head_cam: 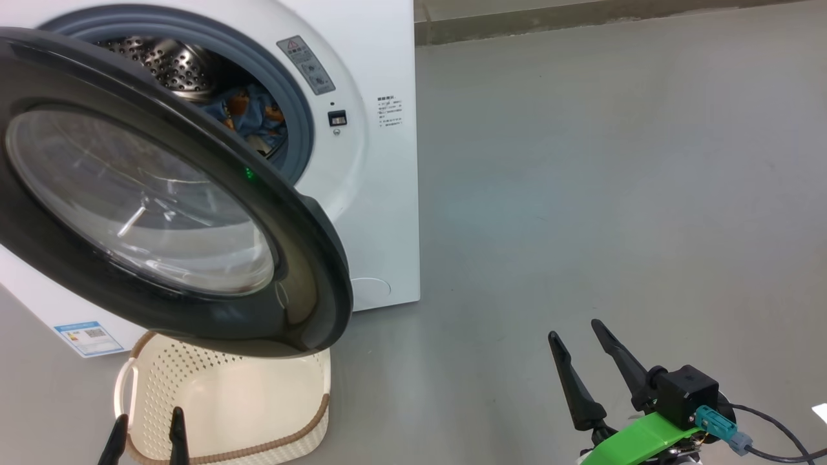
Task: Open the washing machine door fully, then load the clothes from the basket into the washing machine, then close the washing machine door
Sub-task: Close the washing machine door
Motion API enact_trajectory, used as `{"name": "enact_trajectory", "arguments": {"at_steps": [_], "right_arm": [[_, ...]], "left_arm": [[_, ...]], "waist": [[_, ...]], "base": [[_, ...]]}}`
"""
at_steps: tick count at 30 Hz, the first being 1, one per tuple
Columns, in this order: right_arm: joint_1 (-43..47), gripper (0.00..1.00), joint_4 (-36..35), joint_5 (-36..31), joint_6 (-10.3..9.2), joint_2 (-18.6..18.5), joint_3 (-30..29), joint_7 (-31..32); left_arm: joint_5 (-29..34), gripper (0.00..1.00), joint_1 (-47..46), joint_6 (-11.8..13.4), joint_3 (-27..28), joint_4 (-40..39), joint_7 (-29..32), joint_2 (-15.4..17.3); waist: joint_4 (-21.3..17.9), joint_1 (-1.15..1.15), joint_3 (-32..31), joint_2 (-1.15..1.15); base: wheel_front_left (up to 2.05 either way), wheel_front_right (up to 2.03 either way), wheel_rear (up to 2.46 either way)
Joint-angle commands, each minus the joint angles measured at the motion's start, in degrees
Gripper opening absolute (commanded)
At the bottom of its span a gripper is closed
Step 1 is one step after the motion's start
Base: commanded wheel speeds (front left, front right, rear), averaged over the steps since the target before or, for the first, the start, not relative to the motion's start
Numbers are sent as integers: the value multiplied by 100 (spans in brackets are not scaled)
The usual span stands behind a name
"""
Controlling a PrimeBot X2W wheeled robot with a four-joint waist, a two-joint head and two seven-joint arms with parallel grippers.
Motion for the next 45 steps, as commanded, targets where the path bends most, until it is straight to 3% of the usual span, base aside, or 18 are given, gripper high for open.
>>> {"name": "enact_trajectory", "arguments": {"at_steps": [1,9,10,12,18,23,29,34,39,45], "right_arm": [[-44,100,-153,-39,9,27,111,-28],[-42,100,-147,-32,9,32,106,-28],[-41,72,-145,-33,9,33,100,-28],[-31,0,-131,25,9,38,64,-28],[-79,0,-529,143,9,54,-127,-28],[-195,0,-1502,476,9,58,-82,-28],[-493,0,-2905,926,9,-304,721,-28],[-796,0,-3532,1150,9,-721,1742,-28],[-1152,0,-3588,1306,9,-1030,2623,-28],[-1569,0,-3156,1444,9,-1278,3477,-28]], "left_arm": [[-73,100,-47,57,148,-166,-37,25],[-115,100,-2,165,130,-168,-37,25],[-113,100,1,169,131,-169,-37,25],[-102,100,2,174,138,-183,-37,25],[-125,100,6,185,165,-189,-37,25],[-176,100,8,193,192,-215,-37,25],[-225,100,-23,190,172,-188,-37,25],[-269,100,-75,207,157,-185,-37,25],[-279,100,-143,198,132,-237,-37,25],[-297,100,-282,175,52,-313,-37,25]], "waist": [[8,0,2,0],[26,0,9,0],[28,0,12,0],[33,0,17,0],[48,0,22,0],[58,0,48,0],[80,0,104,0],[186,0,167,0],[379,0,304,0],[714,0,500,0]], "base": [[0,0,0],[0,0,0],[0,0,0],[0,0,0],[0,0,0],[0,0,0],[0,0,0],[0,0,0],[0,0,0],[0,0,0]]}}
